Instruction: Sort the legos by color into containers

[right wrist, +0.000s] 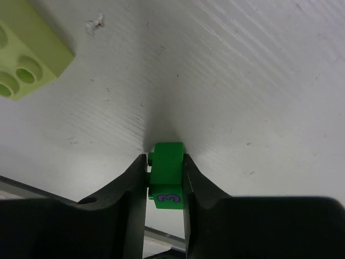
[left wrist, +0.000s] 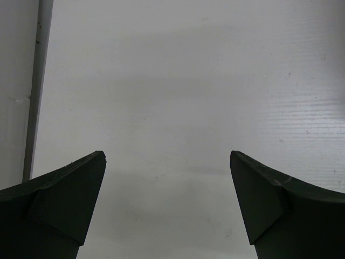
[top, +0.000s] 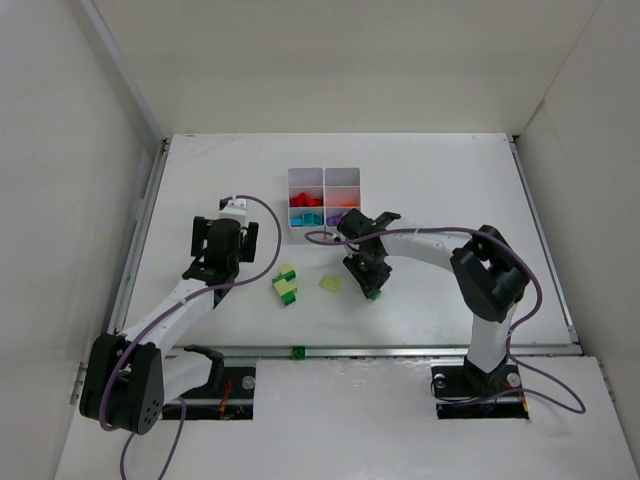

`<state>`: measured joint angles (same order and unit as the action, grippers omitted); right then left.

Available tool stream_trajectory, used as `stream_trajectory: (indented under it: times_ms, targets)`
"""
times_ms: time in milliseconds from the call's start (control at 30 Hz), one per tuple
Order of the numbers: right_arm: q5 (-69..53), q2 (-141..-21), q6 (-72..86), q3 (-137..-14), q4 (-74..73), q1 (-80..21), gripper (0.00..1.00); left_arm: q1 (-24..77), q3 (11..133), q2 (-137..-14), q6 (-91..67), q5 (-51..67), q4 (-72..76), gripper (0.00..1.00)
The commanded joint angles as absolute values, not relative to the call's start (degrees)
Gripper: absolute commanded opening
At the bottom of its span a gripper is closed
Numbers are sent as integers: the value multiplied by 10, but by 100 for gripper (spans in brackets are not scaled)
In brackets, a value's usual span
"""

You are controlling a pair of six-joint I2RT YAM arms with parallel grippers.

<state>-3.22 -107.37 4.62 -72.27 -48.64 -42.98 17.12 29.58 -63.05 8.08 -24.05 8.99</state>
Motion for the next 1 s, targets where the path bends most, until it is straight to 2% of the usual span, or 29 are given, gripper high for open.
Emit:
stream_trajectory:
  times_ms: [0,33,67,200,367,500,600,733,967]
  targets:
    - [-19,-1061,47,-739,-466,-436,23,169,291,-621,82,-247,103,100]
    - [-13,-1056,47,-744,-466,-436,5,169,291,-621,82,-247,103,100]
    - [-5,-1050,55,-744,-466,-436,0,169,291,-621,82,-247,103,100]
    - [2,-1015,76,-801,-455,-428,0,169,291,-621,82,-247,103,100]
    - [27,-997,144,-902,-383,-364,0,169,286,-621,82,-247,103,100]
    - [54,-1054,180,-991,-302,-330,0,169,286,-621,82,-247,103,100]
    - [105,-1108,180,-1083,-308,-317,0,169,286,-615,82,-247,103,100]
    - [104,-1184,180,-1151,-301,-304,0,169,286,-615,82,-247,103,100]
    - [91,-1219,191,-1188,-301,-304,0,169,286,-610,82,-247,103,100]
